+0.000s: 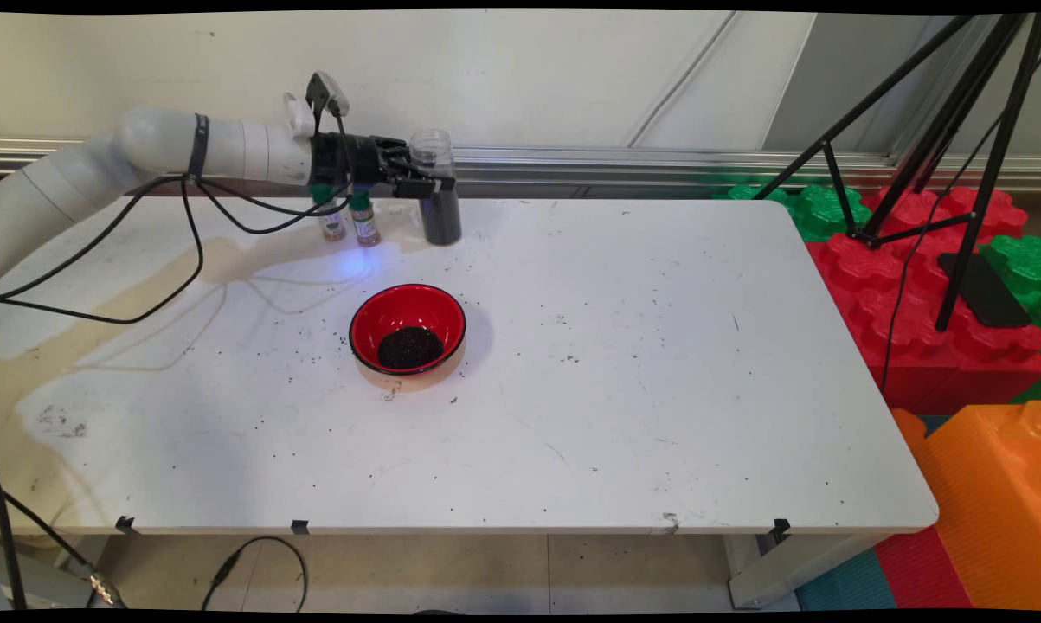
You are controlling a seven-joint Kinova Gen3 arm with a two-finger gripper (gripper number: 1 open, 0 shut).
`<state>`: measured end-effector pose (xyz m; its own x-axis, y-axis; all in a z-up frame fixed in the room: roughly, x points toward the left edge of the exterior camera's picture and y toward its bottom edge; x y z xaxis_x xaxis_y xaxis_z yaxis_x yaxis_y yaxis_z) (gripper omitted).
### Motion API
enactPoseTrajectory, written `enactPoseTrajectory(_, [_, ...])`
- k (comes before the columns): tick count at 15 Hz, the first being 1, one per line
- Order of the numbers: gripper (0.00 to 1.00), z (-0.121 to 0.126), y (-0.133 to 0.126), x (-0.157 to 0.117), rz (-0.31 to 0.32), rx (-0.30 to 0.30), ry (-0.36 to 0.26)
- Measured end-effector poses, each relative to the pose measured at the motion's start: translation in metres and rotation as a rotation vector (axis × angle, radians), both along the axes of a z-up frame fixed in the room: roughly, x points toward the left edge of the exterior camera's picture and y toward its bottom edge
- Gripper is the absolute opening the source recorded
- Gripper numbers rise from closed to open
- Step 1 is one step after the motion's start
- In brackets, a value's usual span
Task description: Place the picked object on the table
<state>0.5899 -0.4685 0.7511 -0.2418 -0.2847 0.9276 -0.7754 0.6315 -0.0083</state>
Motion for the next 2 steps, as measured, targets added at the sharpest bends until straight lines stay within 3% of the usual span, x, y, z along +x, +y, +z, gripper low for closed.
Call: enactPoseTrajectory(2, [1.00,-0.0013,-0.0001,-0.0002,-0.002,-0.003,-0.007])
